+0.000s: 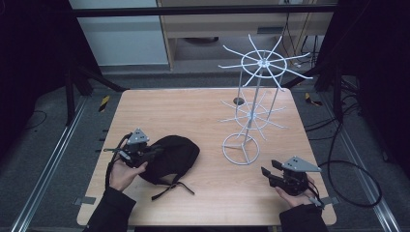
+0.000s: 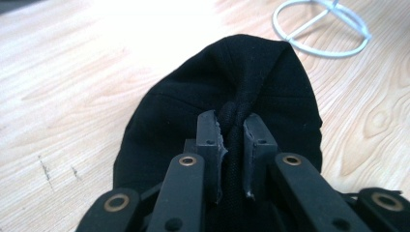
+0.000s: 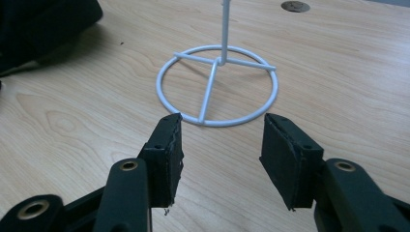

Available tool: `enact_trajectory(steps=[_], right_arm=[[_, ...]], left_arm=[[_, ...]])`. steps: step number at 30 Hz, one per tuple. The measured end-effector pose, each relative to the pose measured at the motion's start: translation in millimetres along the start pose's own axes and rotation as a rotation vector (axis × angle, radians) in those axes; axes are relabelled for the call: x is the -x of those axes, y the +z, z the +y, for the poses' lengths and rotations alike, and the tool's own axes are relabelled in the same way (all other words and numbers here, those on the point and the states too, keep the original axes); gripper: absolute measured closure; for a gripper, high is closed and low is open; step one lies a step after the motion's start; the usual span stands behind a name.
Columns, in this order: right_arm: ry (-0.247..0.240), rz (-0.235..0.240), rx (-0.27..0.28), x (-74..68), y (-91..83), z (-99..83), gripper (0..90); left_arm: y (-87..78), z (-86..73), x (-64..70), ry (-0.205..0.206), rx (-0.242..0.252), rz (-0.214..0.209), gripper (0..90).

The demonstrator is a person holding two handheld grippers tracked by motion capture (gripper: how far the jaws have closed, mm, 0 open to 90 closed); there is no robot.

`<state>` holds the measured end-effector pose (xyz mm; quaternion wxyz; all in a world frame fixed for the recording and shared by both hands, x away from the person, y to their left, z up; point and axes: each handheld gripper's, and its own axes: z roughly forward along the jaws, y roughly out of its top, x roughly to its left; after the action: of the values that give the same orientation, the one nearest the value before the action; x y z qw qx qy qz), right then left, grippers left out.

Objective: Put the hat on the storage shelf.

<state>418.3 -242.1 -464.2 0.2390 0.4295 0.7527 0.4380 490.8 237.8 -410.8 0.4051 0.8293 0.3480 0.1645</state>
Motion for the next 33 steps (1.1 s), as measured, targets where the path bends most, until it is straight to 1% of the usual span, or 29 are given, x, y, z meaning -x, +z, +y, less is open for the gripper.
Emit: enact_trajectory(steps=[1, 2, 3, 4, 6, 7, 8, 10, 13, 15, 16, 18, 19, 20, 21, 22, 24, 25, 27, 29, 31, 32, 33], right_arm=[[0.012, -0.003, -0.002, 2.2, -0.2, -1.4, 49.4], [0.012, -0.003, -0.002, 2.2, -0.2, -1.4, 49.4], [0.015, -0.009, -0.003, 4.9, -0.1, -2.8, 49.3], [0.015, -0.009, -0.003, 4.9, -0.1, -2.8, 49.3], [0.024, -0.012, -0.003, 7.0, -0.4, -3.9, 49.2], [0.024, -0.02, 0.0, 9.0, 0.0, -5.0, 48.9], [0.024, -0.02, 0.0, 9.0, 0.0, -5.0, 48.9], [0.027, -0.028, -0.002, 10.6, 0.0, -6.2, 48.7], [0.035, -0.041, -0.01, 13.7, 0.5, -8.1, 48.3], [0.038, -0.048, -0.009, 15.8, 0.5, -8.9, 48.0], [0.045, -0.055, -0.009, 17.5, -0.2, -9.4, 47.6], [0.045, -0.064, -0.002, 19.1, -0.2, -10.2, 47.0], [0.045, -0.064, -0.002, 19.1, -0.2, -10.2, 47.0], [0.049, -0.069, -0.002, 19.7, -0.3, -10.6, 46.7], [0.053, -0.073, -0.003, 20.9, -0.1, -11.2, 46.3], [0.053, -0.073, -0.003, 20.9, -0.1, -11.2, 46.3], [0.056, -0.081, -0.007, 22.4, 0.2, -12.0, 45.6], [0.056, -0.081, -0.007, 22.4, 0.2, -12.0, 45.6], [0.06, -0.083, -0.01, 23.0, 0.4, -12.3, 45.3], [0.058, -0.09, -0.01, 23.6, 0.8, -12.7, 44.6], [0.058, -0.091, -0.01, 23.6, 0.9, -12.7, 44.5], [0.057, -0.094, -0.009, 23.6, 1.0, -12.8, 44.0], [0.055, -0.096, -0.01, 23.6, 1.1, -12.8, 43.8]], left_arm=[[-2.5, 1.0, 1.6, -0.007, 0.016, -0.002, 79.7], [-5.3, 2.1, 3.0, -0.01, 0.033, 0.001, 79.7], [-11.6, 4.2, 5.0, -0.02, 0.067, -0.001, 79.8], [-11.6, 4.2, 5.0, -0.02, 0.067, -0.001, 79.7], [-18.3, 6.3, 7.4, -0.031, 0.103, 0.0, 79.8], [-23.0, 7.8, 8.9, -0.04, 0.129, -0.001, 79.8], [-23.0, 7.8, 8.9, -0.04, 0.129, -0.001, 79.7], [-31.2, 10.3, 11.7, -0.056, 0.181, 0.006, 79.8], [-40.7, 12.7, 14.7, -0.075, 0.238, 0.015, 79.8], [-47.5, 14.2, 16.5, -0.093, 0.284, 0.01, 79.7], [-53.1, 15.7, 18.8, -0.104, 0.322, 0.015, 79.8], [-57.4, 16.9, 21.4, -0.112, 0.355, 0.021, 79.7], [-57.4, 16.9, 21.4, -0.112, 0.355, 0.021, 79.7], [-59.3, 17.5, 22.8, -0.112, 0.367, 0.026, 79.7], [-62.2, 18.5, 25.2, -0.116, 0.394, 0.03, 79.7], [-62.2, 18.5, 25.2, -0.116, 0.394, 0.03, 79.8], [-67.5, 20.8, 30.1, -0.13, 0.437, 0.039, 79.7], [-67.5, 20.8, 30.1, -0.13, 0.437, 0.039, 79.7], [-72.5, 22.8, 33.7, -0.136, 0.475, 0.042, 79.7], [-78.1, 25.1, 36.9, -0.146, 0.52, 0.035, 79.7], [-83.1, 27.4, 39.4, -0.149, 0.551, 0.031, 79.7], [-87.9, 30.1, 42.3, -0.15, 0.587, 0.024, 79.7], [-91.2, 32.2, 44.4, -0.146, 0.611, 0.024, 79.7]])
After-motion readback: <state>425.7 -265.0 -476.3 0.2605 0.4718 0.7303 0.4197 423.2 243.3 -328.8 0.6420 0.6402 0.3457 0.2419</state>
